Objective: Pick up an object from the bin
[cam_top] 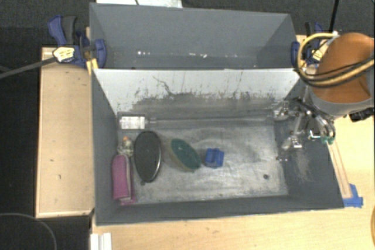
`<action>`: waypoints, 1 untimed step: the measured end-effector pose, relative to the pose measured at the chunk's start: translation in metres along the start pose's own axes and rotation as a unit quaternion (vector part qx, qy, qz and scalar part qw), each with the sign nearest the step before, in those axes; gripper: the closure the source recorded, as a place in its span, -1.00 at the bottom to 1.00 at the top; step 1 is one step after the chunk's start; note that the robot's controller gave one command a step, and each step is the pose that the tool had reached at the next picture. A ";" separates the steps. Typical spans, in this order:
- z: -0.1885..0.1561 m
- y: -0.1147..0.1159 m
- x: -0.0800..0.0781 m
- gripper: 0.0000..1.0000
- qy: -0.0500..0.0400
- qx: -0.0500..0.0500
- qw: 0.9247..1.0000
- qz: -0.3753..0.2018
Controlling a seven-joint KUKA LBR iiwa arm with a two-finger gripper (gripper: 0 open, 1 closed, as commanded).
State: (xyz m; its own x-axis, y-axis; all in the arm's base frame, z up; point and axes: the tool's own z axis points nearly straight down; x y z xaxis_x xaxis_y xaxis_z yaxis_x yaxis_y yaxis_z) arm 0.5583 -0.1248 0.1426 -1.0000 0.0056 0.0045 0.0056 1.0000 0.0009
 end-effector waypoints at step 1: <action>0.073 0.058 0.062 -1.00 -0.004 0.000 1.000 -0.016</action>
Offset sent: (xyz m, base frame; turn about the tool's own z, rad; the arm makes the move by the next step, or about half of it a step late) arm -0.0619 0.0563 -0.0726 -0.0299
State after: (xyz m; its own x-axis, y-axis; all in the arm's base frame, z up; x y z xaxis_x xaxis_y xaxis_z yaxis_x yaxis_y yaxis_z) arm 0.4967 -0.0662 0.0699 -0.9997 -0.0257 -0.0035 -0.0257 0.9997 0.0017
